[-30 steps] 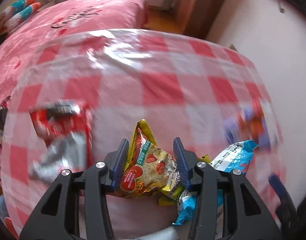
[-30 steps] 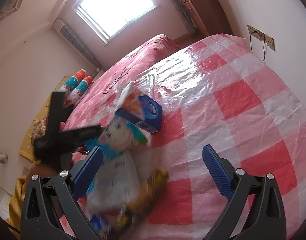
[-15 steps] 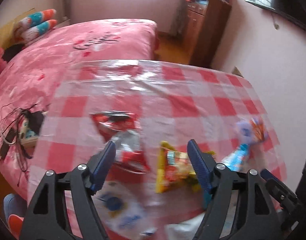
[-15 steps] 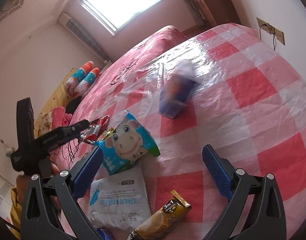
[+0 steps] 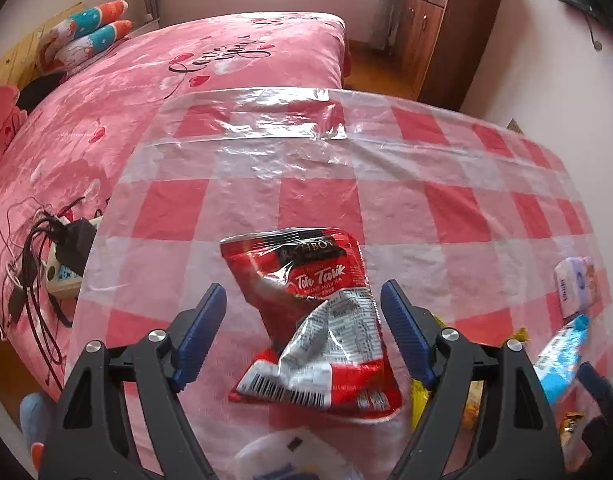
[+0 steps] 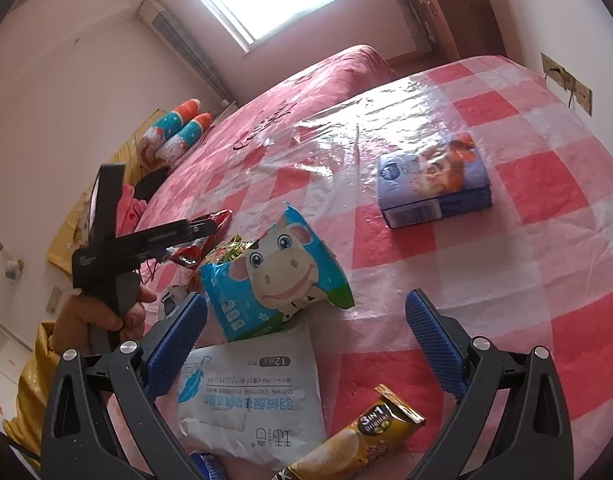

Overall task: Collect trash
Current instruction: 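Grasp the red Teh Tarik wrapper with the left gripper, then grasp the blue cow-print wipes pack with the right gripper while the left gripper holds the red wrapper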

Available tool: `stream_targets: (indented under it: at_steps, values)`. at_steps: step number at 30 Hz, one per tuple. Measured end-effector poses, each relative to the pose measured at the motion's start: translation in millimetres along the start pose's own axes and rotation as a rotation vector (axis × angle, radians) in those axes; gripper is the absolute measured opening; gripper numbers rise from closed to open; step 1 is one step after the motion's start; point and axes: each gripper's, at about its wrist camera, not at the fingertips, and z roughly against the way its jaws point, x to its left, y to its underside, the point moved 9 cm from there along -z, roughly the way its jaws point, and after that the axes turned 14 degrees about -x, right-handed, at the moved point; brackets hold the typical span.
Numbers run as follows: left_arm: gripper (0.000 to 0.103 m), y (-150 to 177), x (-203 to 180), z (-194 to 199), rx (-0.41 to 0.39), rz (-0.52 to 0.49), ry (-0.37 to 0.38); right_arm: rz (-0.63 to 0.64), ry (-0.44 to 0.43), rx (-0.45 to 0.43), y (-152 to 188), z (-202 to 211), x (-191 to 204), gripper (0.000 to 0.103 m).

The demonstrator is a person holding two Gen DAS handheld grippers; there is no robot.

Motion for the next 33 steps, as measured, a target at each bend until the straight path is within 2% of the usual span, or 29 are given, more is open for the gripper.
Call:
stream_targets:
  at_steps: [2, 3, 8, 16, 25, 33]
  values:
    - [0.063, 2.2, -2.1, -3.1, 0.005, 0.008, 0.011, 0.024, 0.005, 0.009, 2.0, -2.3, 3.2, 0.098]
    - [0.059, 3.8, -1.7, -3.9, 0.010, 0.021, 0.016, 0.039, 0.006, 0.014, 2.9, -3.7, 5.7, 0.098]
    - [0.055, 5.6, -3.4, 0.9, -0.015, 0.016, 0.004, 0.127, 0.029, 0.019, 6.8, -12.1, 17.8, 0.098]
    - [0.052, 13.9, 3.7, 17.5, -0.028, 0.047, 0.021, 0.287, 0.097, 0.050, 11.9, -29.2, 31.4, 0.098]
    - [0.051, 22.3, 15.9, 53.5, -0.081, 0.076, 0.069, 0.401, 0.152, 0.123, 22.5, -52.9, 40.2, 0.098]
    - [0.051, 38.5, 33.5, 79.3, -0.095, 0.110, 0.099, 0.449, 0.187, 0.160, 29.2, -70.1, 44.2, 0.098]
